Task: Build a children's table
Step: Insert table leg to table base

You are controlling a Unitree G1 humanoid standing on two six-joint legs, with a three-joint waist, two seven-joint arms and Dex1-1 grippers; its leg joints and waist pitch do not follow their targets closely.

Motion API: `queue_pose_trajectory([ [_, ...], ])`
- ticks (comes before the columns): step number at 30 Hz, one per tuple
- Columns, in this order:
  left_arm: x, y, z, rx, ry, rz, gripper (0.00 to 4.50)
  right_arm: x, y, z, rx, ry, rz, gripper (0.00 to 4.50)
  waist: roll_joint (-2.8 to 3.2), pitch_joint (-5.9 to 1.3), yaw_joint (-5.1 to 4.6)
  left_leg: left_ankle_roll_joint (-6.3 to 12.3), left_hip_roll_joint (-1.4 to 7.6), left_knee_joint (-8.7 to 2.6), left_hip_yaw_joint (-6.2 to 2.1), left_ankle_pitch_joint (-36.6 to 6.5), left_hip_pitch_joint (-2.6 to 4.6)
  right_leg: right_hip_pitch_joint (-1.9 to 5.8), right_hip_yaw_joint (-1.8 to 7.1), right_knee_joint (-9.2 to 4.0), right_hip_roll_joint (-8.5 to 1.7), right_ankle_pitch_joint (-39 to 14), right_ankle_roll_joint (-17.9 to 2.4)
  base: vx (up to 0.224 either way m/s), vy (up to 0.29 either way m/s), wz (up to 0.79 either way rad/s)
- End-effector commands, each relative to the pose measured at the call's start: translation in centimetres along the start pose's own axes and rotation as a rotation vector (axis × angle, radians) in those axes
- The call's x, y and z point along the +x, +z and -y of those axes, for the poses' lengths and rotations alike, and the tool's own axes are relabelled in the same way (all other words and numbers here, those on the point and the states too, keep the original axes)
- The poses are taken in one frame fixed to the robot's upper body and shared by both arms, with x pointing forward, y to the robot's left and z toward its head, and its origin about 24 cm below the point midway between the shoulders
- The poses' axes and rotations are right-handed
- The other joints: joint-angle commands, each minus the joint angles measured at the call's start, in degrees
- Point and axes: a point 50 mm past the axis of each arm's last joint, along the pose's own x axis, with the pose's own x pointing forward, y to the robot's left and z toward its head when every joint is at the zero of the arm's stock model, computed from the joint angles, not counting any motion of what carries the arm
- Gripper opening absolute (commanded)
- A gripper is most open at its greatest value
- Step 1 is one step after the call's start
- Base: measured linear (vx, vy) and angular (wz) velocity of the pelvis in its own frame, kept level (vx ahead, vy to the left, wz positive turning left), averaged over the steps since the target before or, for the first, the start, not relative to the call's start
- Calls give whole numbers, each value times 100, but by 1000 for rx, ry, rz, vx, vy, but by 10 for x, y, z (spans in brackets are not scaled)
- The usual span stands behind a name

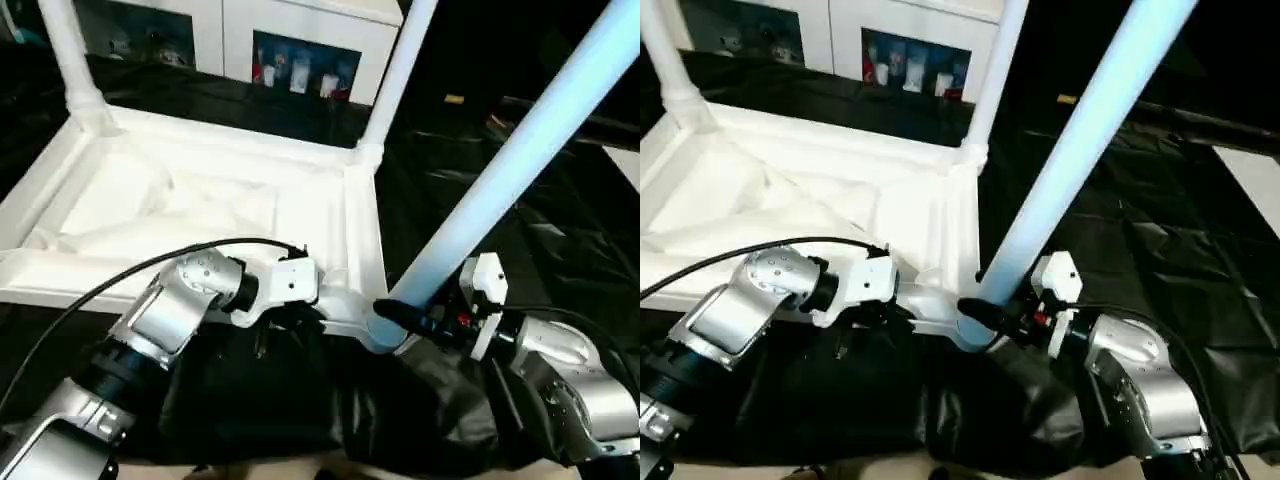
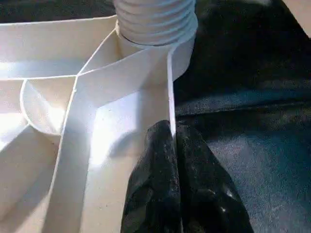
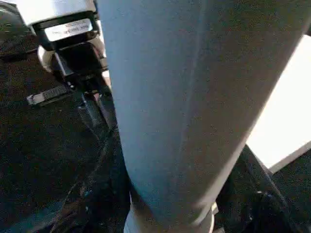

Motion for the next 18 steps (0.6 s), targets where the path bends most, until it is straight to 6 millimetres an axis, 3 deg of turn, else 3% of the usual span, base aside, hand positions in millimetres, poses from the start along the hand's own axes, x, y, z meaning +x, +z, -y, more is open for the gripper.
queue_pose_trajectory([
  [1, 5, 2, 0, 21, -42, 15, 0, -3, -71, -27, 264, 86, -268, 184, 199, -176, 23, 136, 376, -389, -144, -1577, -24, 116, 392, -383, -437, -1673, -1027, 0, 0, 0],
  [6, 6, 2, -2, 42, -57, 11, 0, -2, -73, -28, 240, 111, -281, 184, 229, -243, 39, 206, 372, -348, -93, -1353, -4, 155, 377, -317, -414, -1092, -1260, 0, 0, 0],
  [12, 5, 1, -3, 89, -89, -6, 0, -1, -78, -31, 173, 156, -304, 184, 261, -335, 79, 172, 376, -322, -82, -1385, 21, 192, 372, -296, -407, -1031, -1306, 0, 0, 0],
  [15, 3, 0, -4, 90, -90, -11, 0, 1, -80, -32, 170, 154, -303, 184, 258, -362, 84, 211, 370, -303, -69, -1173, 23, 204, 363, -245, -386, -558, -1381, 0, 0, 0],
  [18, 2, -1, -5, 88, -86, -15, 0, 2, -80, -31, 171, 140, -293, 184, 245, -362, 101, 216, 364, -299, -60, -1303, 25, 211, 370, -256, -391, -699, -1382, 0, 0, 0],
])
